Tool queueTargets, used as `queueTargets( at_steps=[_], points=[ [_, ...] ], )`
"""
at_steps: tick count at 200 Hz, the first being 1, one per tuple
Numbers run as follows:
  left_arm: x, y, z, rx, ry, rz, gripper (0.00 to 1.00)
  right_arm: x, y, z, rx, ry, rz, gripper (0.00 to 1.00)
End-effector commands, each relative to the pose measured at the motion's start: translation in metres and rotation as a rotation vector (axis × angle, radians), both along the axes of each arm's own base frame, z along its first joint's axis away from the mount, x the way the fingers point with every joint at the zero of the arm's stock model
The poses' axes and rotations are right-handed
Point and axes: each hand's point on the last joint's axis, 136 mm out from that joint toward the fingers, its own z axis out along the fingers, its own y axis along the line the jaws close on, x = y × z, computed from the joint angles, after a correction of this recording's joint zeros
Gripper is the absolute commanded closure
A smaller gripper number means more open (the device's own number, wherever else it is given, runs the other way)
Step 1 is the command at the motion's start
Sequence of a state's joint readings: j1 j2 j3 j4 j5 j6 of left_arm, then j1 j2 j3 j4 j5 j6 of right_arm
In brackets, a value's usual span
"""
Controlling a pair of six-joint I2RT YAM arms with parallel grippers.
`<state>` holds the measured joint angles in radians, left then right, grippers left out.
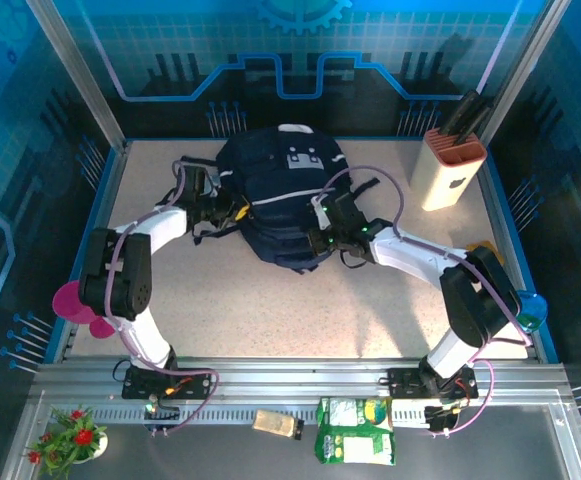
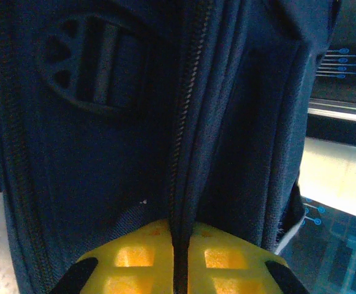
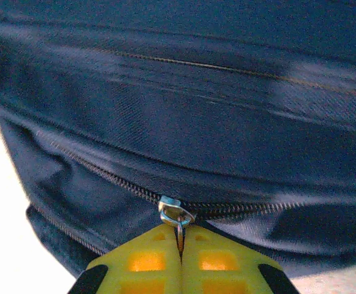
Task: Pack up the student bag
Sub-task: Zip the student bag at the top-center of the table.
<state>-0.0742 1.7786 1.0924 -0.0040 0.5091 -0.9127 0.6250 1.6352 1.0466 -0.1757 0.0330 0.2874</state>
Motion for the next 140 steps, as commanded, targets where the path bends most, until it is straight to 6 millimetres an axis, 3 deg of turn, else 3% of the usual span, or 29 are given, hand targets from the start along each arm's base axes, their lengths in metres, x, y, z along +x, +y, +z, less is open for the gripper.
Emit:
queueTargets(
  at_steps=[1,26,65,104,140],
  points=[
    [0.021,0.031,0.008,0.077,-0.053,0.077,0.88,-0.035,0.039,0.003,0.077,0.063,0.149,1.0],
    [0.013,0.054,0.007,0.093,-0.046,0.133,0.85,-0.043,0.082,0.01,0.165,0.079,0.223,1.0],
    [-0.02,0.079,0.003,0.134,-0.012,0.197,0.73,-0.04,0.131,0.016,0.264,0.122,0.276,1.0],
    [-0.048,0.083,0.01,0.192,0.005,0.178,0.53,-0.03,0.148,0.019,0.287,0.122,0.271,1.0],
    [-0.064,0.058,0.016,0.129,0.009,0.12,0.45,-0.026,0.151,0.024,0.29,0.108,0.271,1.0]
  ],
)
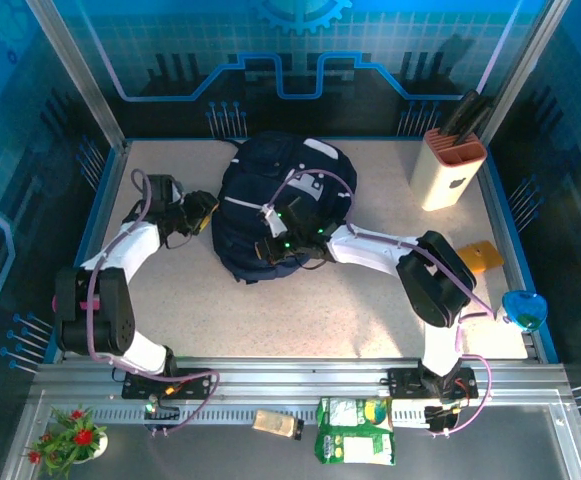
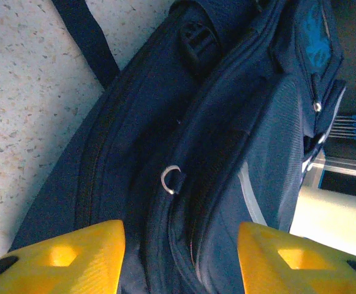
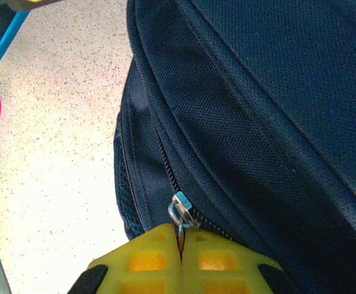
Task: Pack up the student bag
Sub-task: Zip the student bag at the top-center of the table.
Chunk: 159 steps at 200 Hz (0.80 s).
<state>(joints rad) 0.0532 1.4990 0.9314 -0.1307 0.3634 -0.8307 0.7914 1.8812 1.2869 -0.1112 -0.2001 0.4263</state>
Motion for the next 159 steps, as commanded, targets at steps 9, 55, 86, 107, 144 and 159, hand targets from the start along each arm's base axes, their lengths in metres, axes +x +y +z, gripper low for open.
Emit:
queueTargets(
  at_steps=[9,55,86,107,144,159],
  points=[
    [-0.024,-0.028,-0.006,-0.047,0.044,-0.07,0.44,0.004,0.02,0.023,0.073,-0.036,0.033,1.0],
    [-0.03,-0.057,-0.019,-0.143,0.053,-0.031,0.45,0.005,0.019,0.023,0.072,-0.033,0.022,1.0],
    [-0.032,-0.057,-0.032,-0.185,0.052,0.059,0.51,0.005,0.018,0.023,0.073,-0.03,0.013,1.0],
    [-0.03,-0.056,-0.032,-0.209,0.043,0.087,0.6,0.004,0.017,0.022,0.076,-0.026,0.008,1.0],
    [-0.031,-0.054,-0.033,-0.201,0.035,0.11,0.69,0.003,0.016,0.02,0.07,-0.022,0.006,1.0],
    [-0.029,-0.055,-0.033,-0.203,0.036,0.102,0.73,0.003,0.015,0.02,0.068,-0.024,0.006,1.0]
  ],
)
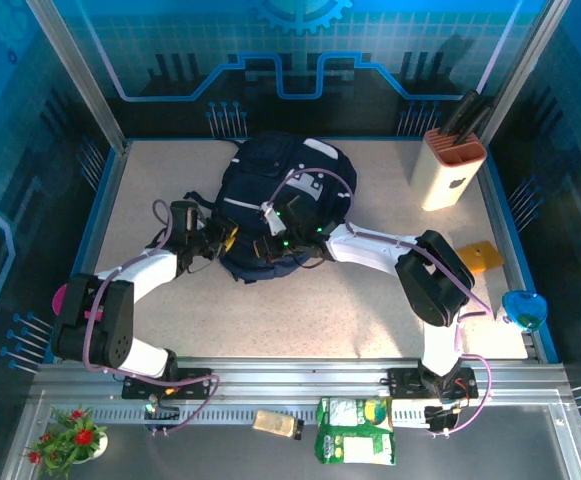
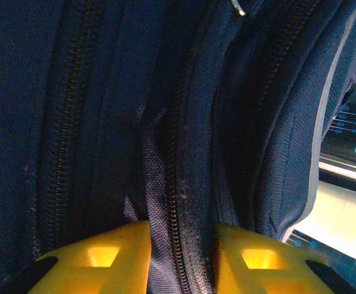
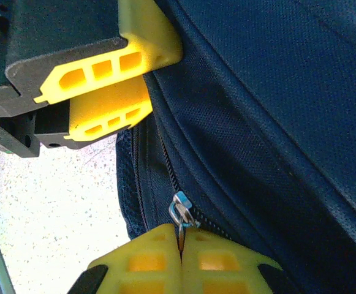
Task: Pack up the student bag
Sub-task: Zip the student bag at the top-center of the table.
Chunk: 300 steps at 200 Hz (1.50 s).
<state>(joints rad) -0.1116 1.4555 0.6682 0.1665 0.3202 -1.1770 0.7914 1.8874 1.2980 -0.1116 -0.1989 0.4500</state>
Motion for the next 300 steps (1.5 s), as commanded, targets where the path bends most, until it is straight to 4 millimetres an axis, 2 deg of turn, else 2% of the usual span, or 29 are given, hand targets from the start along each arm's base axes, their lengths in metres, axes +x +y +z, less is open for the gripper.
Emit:
queueTargets(
  at_steps=[1,24,39,76,112,164,215,253,300],
  points=[
    [0.005,0.001,0.007,0.0,-0.035,0.023,0.73,0.001,0.013,0.018,0.057,-0.037,0.023,1.0],
    [0.01,0.001,0.008,0.0,-0.039,0.02,0.8,0.0,0.005,0.014,0.018,-0.053,0.014,1.0],
    [0.013,0.002,0.012,0.013,-0.055,0.018,0.83,0.001,-0.008,0.009,-0.022,-0.07,0.001,1.0],
    [0.018,0.003,0.017,0.043,-0.073,-0.001,0.89,0.001,-0.058,-0.008,-0.099,-0.065,-0.052,1.0],
    [0.019,0.003,0.014,0.05,-0.066,-0.007,0.91,-0.009,-0.104,-0.024,-0.211,-0.074,-0.048,1.0],
    [0.018,0.004,0.012,0.05,-0.059,-0.017,0.93,-0.006,-0.148,-0.033,-0.329,-0.096,-0.08,1.0],
    [0.015,0.002,0.012,0.058,-0.053,-0.051,0.94,0.028,-0.185,-0.026,-0.42,-0.135,-0.245,1.0],
    [0.012,-0.001,0.01,0.061,-0.041,-0.087,0.93,0.07,-0.216,-0.027,-0.401,-0.076,-0.41,1.0],
    [0.011,-0.006,0.012,0.054,-0.044,-0.129,0.93,0.111,-0.232,-0.018,-0.311,-0.043,-0.479,0.96]
  ],
)
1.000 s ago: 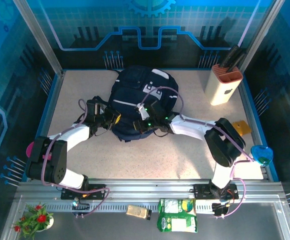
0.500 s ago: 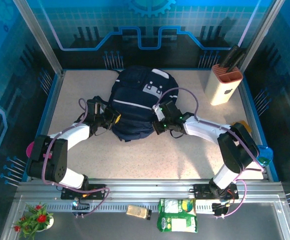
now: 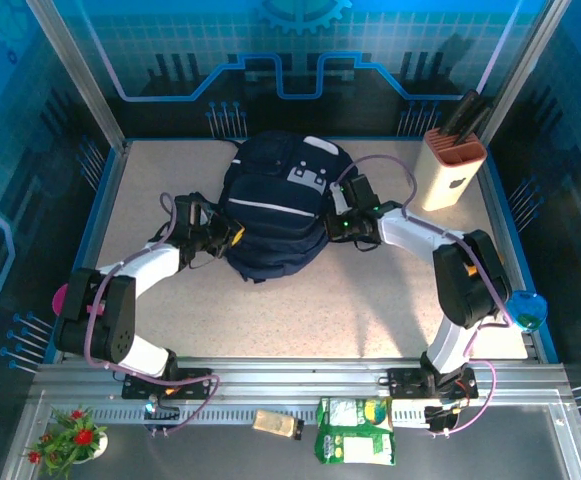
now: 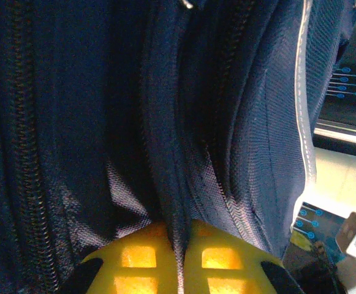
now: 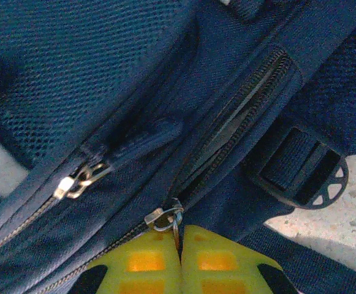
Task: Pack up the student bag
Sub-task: Zip the student bag at the top-center of the table, then unzip the student bag at the top-center of the table.
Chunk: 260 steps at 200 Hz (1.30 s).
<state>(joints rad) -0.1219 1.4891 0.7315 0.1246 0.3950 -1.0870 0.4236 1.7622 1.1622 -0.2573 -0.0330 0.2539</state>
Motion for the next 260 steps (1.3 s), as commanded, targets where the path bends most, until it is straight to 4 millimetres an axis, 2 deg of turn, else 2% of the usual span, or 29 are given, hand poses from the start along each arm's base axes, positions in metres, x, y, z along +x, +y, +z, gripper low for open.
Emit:
queueTargets(
  at_steps=[1,40,85,105,145,168,192,225,260],
  points=[
    [0.007,0.01,0.004,0.042,-0.022,-0.011,0.93,0.032,-0.041,0.005,-0.036,-0.007,-0.153,0.96],
    [0.009,-0.001,0.006,0.025,-0.021,-0.086,0.93,0.041,-0.052,0.011,0.013,0.005,-0.209,0.9],
    [0.008,-0.005,0.005,0.017,-0.016,-0.12,0.92,0.027,-0.057,0.028,0.029,-0.025,-0.211,0.72],
    [0.009,-0.008,0.006,0.006,-0.018,-0.129,0.9,0.018,-0.052,0.037,0.073,-0.032,-0.182,0.62],
    [0.01,-0.008,0.006,0.001,-0.021,-0.131,0.88,0.004,-0.03,0.059,0.264,-0.075,-0.137,0.45],
    [0.01,-0.009,0.006,-0.004,-0.02,-0.129,0.88,0.003,0.002,0.059,0.413,-0.031,-0.08,0.4],
    [0.01,-0.009,0.006,-0.009,-0.021,-0.128,0.87,0.014,0.023,0.056,0.459,-0.006,-0.062,0.36],
    [0.008,-0.009,0.008,-0.007,-0.023,-0.128,0.87,0.034,0.036,0.052,0.49,0.004,-0.065,0.31],
    [0.008,-0.009,0.01,-0.011,-0.028,-0.128,0.87,0.044,0.046,0.036,0.492,0.051,-0.046,0.3]
  ],
)
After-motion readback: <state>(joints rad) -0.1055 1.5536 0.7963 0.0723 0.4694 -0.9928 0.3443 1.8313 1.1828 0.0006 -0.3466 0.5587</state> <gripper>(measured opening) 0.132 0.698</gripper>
